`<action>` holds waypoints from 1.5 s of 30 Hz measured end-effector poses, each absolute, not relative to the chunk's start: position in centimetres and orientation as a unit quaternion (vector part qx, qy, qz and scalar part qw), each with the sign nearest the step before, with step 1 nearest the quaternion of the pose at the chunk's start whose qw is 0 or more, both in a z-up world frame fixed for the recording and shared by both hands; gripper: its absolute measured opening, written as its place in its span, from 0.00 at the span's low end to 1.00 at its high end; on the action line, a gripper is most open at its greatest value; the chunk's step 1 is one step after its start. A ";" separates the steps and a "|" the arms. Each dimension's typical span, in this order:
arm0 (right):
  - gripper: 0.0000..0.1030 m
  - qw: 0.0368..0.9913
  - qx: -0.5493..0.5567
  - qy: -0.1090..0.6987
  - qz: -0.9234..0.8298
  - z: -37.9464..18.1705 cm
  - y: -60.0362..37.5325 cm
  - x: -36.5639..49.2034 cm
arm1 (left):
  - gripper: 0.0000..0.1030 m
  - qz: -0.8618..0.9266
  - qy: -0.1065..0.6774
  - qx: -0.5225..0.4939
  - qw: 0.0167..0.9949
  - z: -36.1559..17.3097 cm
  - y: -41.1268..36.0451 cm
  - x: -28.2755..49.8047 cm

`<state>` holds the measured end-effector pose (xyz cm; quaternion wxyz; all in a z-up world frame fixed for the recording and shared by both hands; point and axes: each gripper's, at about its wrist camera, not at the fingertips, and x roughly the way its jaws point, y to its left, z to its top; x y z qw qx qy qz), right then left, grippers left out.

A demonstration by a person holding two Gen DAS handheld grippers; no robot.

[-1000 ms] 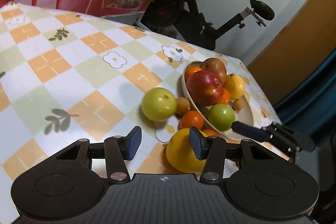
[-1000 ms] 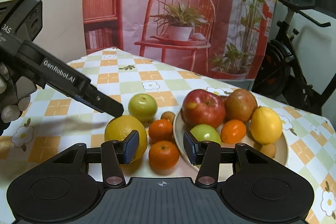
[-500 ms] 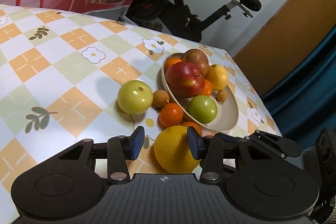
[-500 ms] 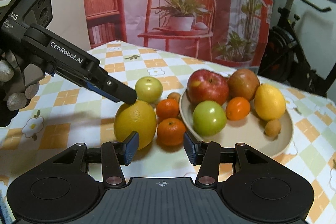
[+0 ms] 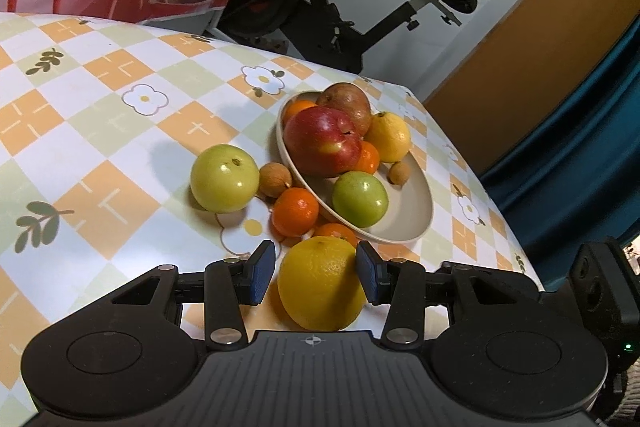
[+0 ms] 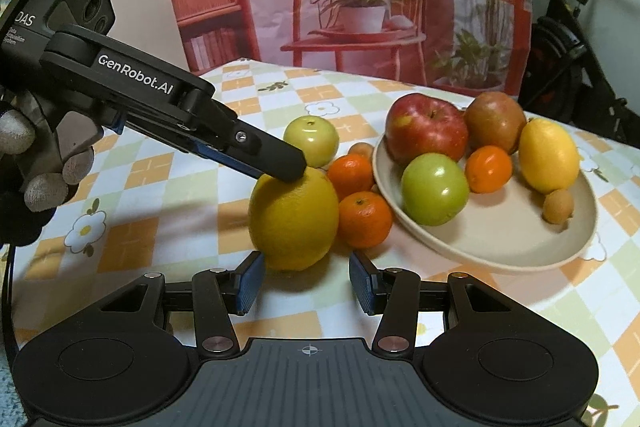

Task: Organize fruits
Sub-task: 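Close the left tool around the large yellow citrus, then lift the yellow citrus with the left tool and carry it over the plate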

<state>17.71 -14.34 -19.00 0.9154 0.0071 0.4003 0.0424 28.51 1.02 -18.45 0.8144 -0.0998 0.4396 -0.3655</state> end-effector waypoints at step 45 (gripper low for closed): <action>0.39 0.944 0.081 0.319 0.009 -16.1 -21.0 13.7 | 0.45 -0.396 0.409 -0.020 0.822 -13.4 -8.0 27.1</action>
